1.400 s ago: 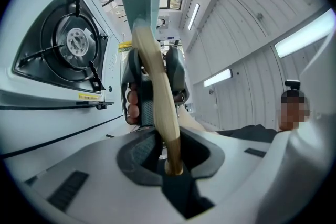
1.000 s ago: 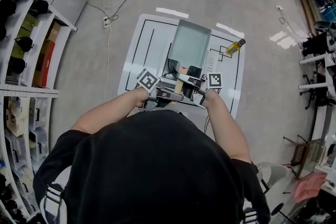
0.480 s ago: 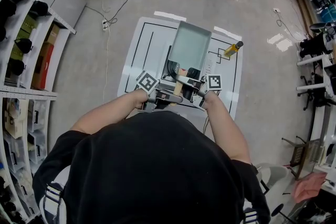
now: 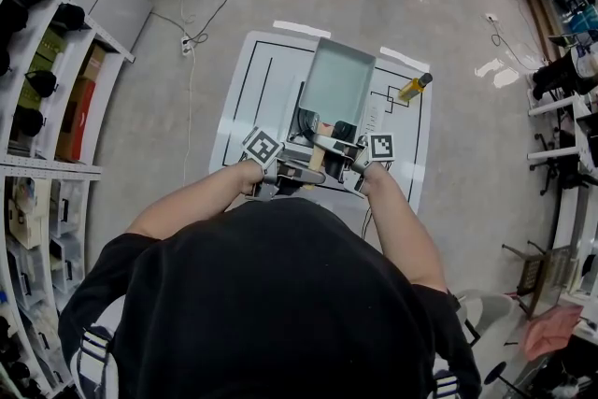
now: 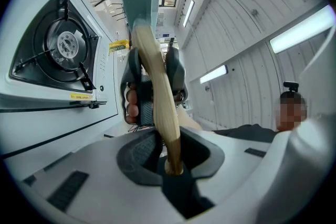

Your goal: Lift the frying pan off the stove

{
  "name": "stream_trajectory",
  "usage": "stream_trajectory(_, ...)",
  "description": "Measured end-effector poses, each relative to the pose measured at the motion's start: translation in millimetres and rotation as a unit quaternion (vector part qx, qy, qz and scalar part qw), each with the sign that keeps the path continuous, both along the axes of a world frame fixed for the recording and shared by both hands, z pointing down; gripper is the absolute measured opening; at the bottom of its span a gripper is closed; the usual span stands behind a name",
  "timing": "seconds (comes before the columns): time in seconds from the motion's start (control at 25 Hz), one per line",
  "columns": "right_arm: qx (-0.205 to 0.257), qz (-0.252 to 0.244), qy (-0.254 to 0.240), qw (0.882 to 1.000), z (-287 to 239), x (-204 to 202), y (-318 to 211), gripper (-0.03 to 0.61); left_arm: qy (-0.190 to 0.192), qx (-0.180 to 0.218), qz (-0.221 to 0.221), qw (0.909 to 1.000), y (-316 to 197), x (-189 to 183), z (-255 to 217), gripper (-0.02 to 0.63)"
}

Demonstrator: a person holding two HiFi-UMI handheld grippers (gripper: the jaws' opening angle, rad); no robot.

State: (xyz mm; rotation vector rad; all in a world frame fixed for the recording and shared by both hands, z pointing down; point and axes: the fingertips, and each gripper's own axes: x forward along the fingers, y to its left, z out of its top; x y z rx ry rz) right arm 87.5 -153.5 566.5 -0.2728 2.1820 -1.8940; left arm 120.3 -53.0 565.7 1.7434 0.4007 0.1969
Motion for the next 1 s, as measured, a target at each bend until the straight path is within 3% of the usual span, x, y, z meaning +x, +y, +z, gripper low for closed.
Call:
stream_trajectory(0.44,-0.002,0.005,0.003,1.000,2.3,2.0,1.4,0.133,0.004,0.002,0.002,1.0000,1.7,1.5,0.9,0.086)
stream_trajectory(0.6,-0.001,0.004,0.004,1.000,2.9,1.7,0.2,0.133,0.012,-0.022,0.002,0.9997,3.7,2.8,-3.2,0.086)
stream_trajectory(1.0,0.001,0.002,0.008,1.000,3.4,2.6,-2.5,0.133,0.007,0.000,0.001,1.0000,-1.9,3.2,0.3,0.084)
